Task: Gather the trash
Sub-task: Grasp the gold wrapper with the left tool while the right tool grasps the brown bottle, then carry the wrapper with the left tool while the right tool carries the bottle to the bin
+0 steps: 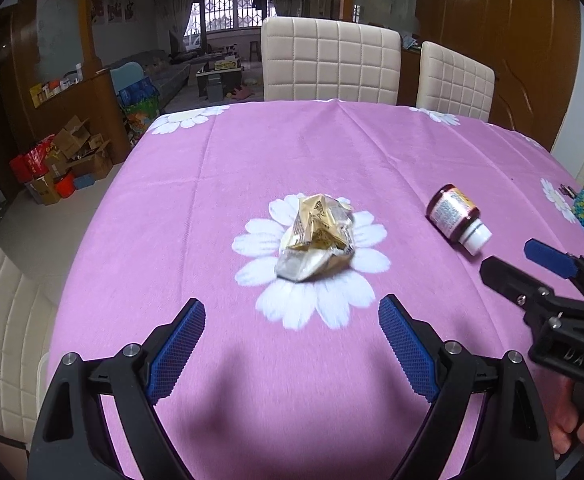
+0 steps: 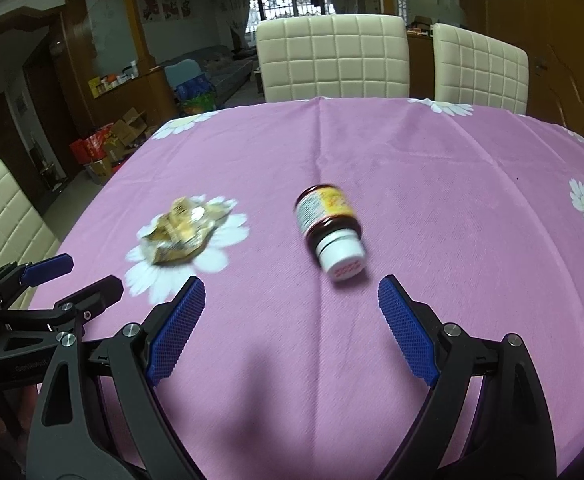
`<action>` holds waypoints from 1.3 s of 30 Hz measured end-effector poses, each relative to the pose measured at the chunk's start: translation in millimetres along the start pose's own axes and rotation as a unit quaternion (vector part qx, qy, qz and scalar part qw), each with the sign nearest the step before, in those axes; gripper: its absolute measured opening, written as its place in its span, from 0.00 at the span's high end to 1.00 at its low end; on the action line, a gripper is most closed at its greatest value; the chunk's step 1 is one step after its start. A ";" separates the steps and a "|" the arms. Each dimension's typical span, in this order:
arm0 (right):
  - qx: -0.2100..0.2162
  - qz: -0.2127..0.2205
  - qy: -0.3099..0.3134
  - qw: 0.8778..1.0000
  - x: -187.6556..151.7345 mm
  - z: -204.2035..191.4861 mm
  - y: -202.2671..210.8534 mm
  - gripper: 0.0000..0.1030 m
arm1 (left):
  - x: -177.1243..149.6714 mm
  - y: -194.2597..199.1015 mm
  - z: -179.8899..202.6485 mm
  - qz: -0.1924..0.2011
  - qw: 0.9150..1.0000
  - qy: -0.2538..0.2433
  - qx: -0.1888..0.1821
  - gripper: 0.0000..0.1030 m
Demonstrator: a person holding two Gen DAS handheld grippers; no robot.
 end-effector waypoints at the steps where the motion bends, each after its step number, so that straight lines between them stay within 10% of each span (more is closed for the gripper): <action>1: -0.002 -0.001 -0.001 1.000 2.8 1.7 -3.6 0.15 | 2.8 -5.6 -0.4 -0.004 1.000 -0.002 -0.001 0.16; 16: -0.039 -0.026 0.007 0.999 23.4 12.5 -56.8 0.17 | 30.1 -77.6 -5.6 -0.058 0.998 -0.004 -0.025 0.16; 24: -0.039 -0.049 0.020 0.998 19.4 6.3 -71.0 0.53 | 38.3 -90.0 0.9 -0.047 0.998 -0.027 -0.011 0.16; 29: -0.037 -0.047 0.020 0.998 18.4 6.0 -69.2 0.53 | 38.5 -83.8 3.1 -0.037 0.999 -0.039 -0.008 0.49; 39: -0.028 -0.054 0.032 0.998 5.3 -6.6 -52.8 0.53 | 20.5 -58.2 10.7 -0.047 0.997 -0.050 -0.020 0.57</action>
Point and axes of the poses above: each gripper's, at about its wrist camera, not at the fingertips, and y roughly against the way its jaws point, z to its right, x to its top, the point moved 2 cm from there along -y, roughly the way its jaws point, and after that the axes turned 4 degrees about -x, right-handed, at the moved point
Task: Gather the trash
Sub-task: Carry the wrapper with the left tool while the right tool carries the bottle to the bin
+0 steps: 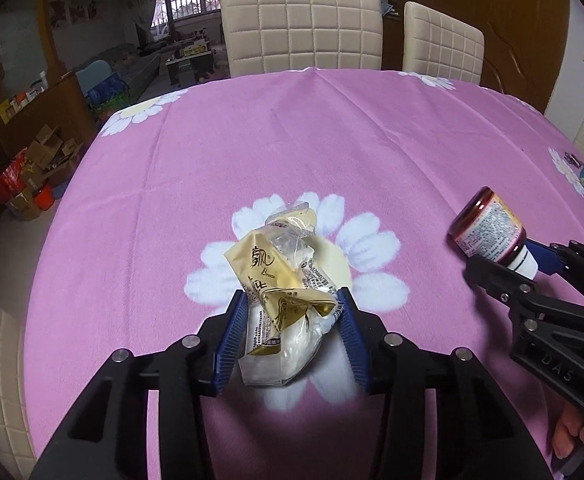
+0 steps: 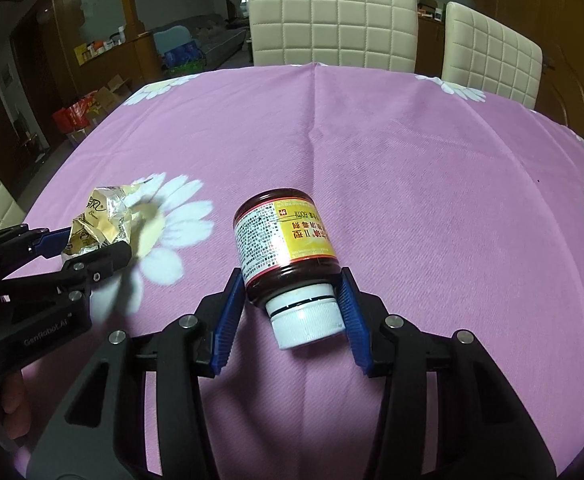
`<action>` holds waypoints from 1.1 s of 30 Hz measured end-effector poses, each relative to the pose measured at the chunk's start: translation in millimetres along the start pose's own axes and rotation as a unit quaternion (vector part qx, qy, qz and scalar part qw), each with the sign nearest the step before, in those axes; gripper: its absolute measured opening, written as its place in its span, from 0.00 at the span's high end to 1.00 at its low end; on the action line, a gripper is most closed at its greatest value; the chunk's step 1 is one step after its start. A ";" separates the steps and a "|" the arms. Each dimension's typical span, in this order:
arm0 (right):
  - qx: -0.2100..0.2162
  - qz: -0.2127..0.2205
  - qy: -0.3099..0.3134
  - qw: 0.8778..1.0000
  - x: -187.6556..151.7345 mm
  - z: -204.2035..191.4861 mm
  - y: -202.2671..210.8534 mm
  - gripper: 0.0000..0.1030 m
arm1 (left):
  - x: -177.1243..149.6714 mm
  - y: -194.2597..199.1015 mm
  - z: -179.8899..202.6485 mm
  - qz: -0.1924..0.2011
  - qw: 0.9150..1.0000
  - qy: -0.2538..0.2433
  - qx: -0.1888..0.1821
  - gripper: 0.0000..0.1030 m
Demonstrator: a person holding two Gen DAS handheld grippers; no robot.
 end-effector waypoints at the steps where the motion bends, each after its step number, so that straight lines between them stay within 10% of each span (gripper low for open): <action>1: 0.002 -0.001 0.002 1.000 -3.3 -2.9 3.5 0.53 | -3.5 4.9 0.8 0.001 1.000 -0.002 0.000 0.57; 33: 0.049 0.036 0.121 0.991 -82.1 -117.3 126.3 0.53 | -114.7 162.1 -32.5 0.074 0.994 0.031 0.076 0.57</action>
Point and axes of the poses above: each gripper's, at about its wrist camera, not at the fingertips, and y roughly against the way its jaws point, z to its right, x to its top, the point moved 2 cm from there along -y, roughly the way its jaws point, and after that the axes turned 4 degrees about -x, right-handed, at the moved point
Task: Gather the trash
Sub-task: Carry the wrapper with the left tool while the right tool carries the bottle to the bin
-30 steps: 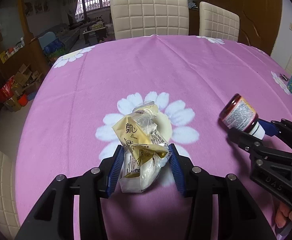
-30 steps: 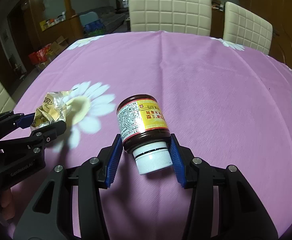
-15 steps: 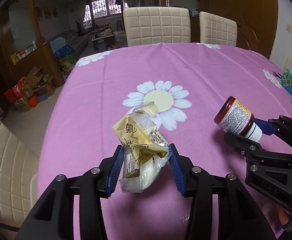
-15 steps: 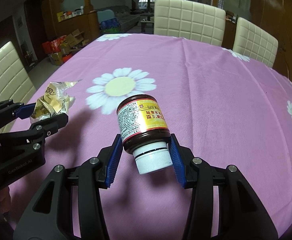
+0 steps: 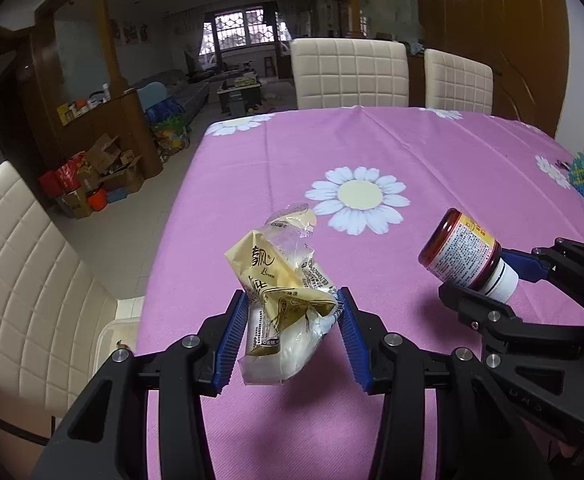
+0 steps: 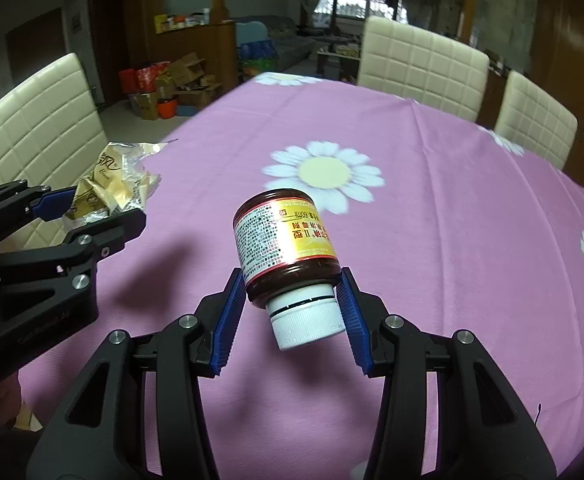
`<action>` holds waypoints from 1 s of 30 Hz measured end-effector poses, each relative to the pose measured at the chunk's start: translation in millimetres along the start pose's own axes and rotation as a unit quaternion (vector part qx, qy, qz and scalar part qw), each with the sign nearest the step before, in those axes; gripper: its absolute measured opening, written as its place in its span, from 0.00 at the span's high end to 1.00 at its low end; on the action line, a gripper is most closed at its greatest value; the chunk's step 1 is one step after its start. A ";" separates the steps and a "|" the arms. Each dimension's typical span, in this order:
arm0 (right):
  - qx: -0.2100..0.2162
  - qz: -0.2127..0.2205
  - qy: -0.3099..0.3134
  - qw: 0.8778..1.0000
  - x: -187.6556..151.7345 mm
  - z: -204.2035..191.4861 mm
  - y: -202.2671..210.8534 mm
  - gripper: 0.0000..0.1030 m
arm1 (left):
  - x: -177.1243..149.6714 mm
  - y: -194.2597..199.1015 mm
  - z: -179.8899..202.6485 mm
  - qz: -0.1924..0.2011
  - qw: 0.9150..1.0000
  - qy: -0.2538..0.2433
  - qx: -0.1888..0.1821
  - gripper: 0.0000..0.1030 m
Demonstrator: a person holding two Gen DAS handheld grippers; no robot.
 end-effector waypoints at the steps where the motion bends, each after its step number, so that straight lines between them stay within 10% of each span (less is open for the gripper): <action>1: 0.002 0.003 0.005 1.000 0.0 -5.9 3.1 0.53 | -1.6 3.2 -4.5 0.003 1.000 0.005 0.003 0.57; 30: 0.044 0.015 0.091 0.995 13.3 -109.4 13.2 0.53 | -48.3 27.4 -111.2 0.008 0.992 0.107 0.065 0.55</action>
Point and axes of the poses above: each gripper's, at about its wrist camera, not at the fingertips, and y roughly against the way its jaws point, z to its right, x to its top, the point moved 2 cm from there along -y, roughly the way its jaws point, and after that the axes turned 4 degrees about -x, right-handed, at the moved point
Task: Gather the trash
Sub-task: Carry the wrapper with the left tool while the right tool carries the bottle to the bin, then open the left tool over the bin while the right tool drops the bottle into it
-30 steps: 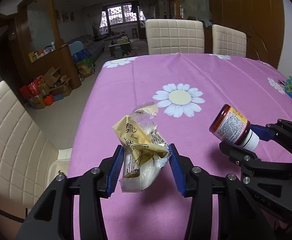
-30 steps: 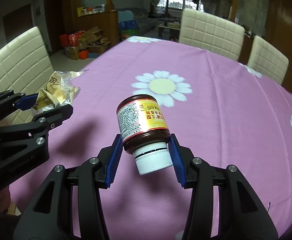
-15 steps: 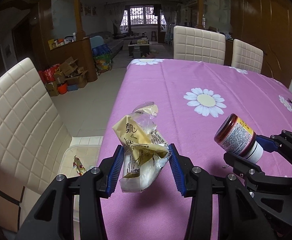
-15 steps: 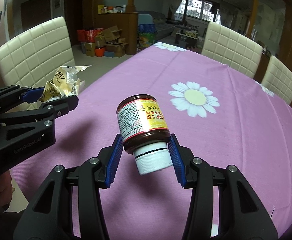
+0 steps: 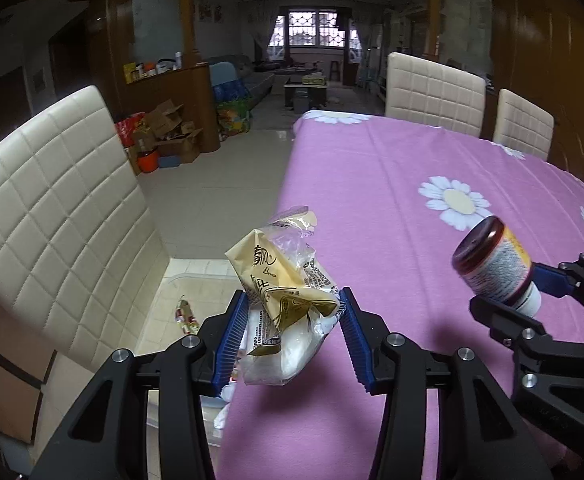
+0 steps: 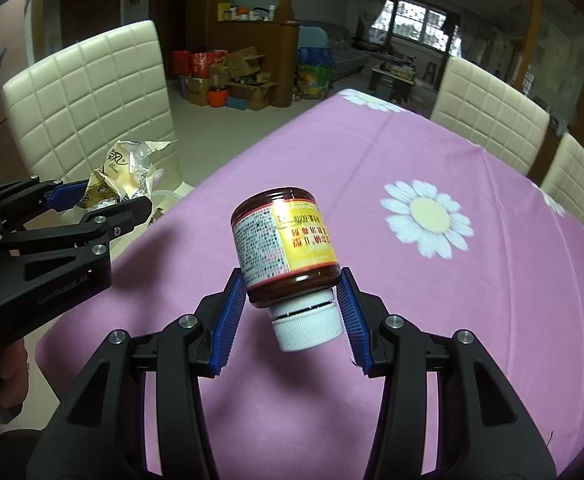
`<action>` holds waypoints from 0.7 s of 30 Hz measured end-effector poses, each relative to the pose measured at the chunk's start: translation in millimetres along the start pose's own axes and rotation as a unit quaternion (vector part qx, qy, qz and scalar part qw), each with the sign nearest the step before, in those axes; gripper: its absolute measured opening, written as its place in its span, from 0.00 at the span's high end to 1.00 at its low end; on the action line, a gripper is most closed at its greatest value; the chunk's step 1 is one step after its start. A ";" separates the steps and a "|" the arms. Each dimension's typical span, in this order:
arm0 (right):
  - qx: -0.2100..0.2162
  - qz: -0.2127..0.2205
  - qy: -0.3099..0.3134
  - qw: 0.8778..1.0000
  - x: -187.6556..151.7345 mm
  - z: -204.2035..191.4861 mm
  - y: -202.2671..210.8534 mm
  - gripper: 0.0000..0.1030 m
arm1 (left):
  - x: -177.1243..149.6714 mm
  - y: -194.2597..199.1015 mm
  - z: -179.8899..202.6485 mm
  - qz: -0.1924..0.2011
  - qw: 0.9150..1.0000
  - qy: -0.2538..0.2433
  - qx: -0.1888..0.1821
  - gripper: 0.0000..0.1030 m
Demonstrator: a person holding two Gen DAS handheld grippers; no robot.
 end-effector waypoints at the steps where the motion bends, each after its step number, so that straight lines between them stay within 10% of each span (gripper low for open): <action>1: 0.002 0.000 0.004 1.000 1.8 -2.8 -0.9 0.53 | -1.0 -1.4 -5.4 -0.001 1.000 0.005 0.004 0.55; 6: 0.011 -0.002 0.020 1.000 11.5 -19.7 -8.6 0.53 | -3.0 -9.2 -35.0 -0.006 0.999 0.031 0.017 0.55; 10: 0.017 -0.005 0.028 0.999 16.3 -30.7 -15.0 0.53 | -5.9 -13.1 -57.3 -0.013 0.998 0.059 0.013 0.12; 21: 0.027 0.017 0.062 0.998 32.2 -63.2 -24.6 0.55 | -34.0 -19.0 -114.7 -0.027 0.992 0.118 0.040 0.11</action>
Point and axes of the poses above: each gripper's, at about its wrist camera, not at the fingertips, and y roughly against the way its jaws point, z to its right, x to its top, the point moved 2 cm from there along -y, roughly the way its jaws point, and after that the axes turned 4 degrees about -x, right-handed, at the moved point
